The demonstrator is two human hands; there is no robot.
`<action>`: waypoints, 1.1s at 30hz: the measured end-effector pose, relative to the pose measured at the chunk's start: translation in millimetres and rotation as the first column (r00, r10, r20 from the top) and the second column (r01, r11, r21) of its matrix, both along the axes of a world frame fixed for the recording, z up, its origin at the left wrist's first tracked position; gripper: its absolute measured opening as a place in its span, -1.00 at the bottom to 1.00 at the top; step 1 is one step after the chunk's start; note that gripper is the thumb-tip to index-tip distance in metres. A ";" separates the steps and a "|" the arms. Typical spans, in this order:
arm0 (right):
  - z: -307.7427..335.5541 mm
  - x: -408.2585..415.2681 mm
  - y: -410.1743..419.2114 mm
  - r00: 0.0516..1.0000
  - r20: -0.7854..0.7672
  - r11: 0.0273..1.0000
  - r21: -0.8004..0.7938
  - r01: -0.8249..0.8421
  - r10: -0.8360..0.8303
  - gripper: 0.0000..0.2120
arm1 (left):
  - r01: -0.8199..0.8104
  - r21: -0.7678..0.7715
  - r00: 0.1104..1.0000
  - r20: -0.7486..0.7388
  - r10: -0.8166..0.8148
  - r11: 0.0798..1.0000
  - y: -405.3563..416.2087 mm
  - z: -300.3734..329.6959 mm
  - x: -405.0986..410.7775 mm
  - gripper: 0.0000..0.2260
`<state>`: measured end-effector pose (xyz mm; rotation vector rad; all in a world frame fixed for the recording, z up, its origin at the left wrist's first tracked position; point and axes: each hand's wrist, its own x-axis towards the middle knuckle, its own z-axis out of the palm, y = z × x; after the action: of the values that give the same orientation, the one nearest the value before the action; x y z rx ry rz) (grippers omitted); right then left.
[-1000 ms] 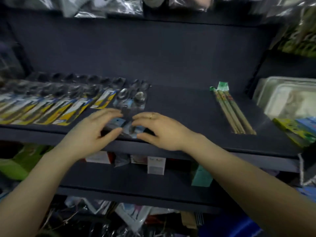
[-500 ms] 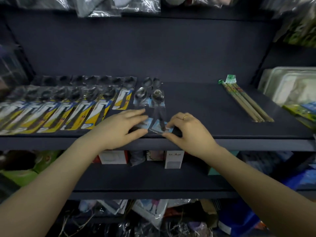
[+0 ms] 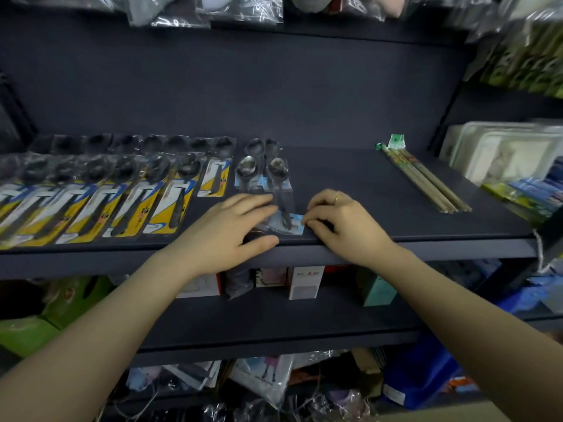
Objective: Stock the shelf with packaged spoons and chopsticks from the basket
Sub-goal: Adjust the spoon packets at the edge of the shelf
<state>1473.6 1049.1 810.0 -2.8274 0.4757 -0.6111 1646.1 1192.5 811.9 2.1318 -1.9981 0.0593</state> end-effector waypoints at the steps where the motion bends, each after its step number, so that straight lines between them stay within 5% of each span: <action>1: -1.4 0.4 2.9 1.000 -0.002 1.000 -0.007 0.019 -0.019 -0.81 | 0.033 0.002 0.999 0.014 -0.033 0.999 -1.1 0.1 0.1 -0.29; 6: 0.2 8.3 5.4 0.992 -0.047 0.993 -0.027 0.113 -0.114 -0.75 | 0.114 0.033 0.991 0.073 -0.116 0.993 -4.6 -9.2 2.5 -0.21; 15: -4.4 19.4 6.9 0.976 -0.161 0.987 0.037 0.156 -0.148 -0.55 | 0.128 0.075 0.985 0.108 -0.136 0.989 -2.8 -11.4 -1.8 -0.35; 19: -2.7 11.7 11.8 1.000 -0.009 0.999 -0.049 -0.011 0.011 -0.55 | -0.017 -0.072 0.999 -0.037 0.014 0.997 10.9 -2.8 6.9 -0.36; 25: 3.0 25.1 10.4 0.991 -0.118 0.998 0.038 -0.057 0.061 -0.71 | -0.134 0.115 0.963 -0.217 0.157 0.984 16.5 -1.9 22.9 -0.63; 33: -1.4 27.9 13.2 0.996 -0.084 1.000 -0.006 -0.014 0.013 -0.72 | -0.291 0.038 0.946 -0.138 0.294 0.956 7.1 -2.6 2.3 -0.66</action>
<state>1501.5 1062.2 808.6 -2.8687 0.4694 -0.4942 1648.5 1199.6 809.3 2.3549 -1.5975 -0.0615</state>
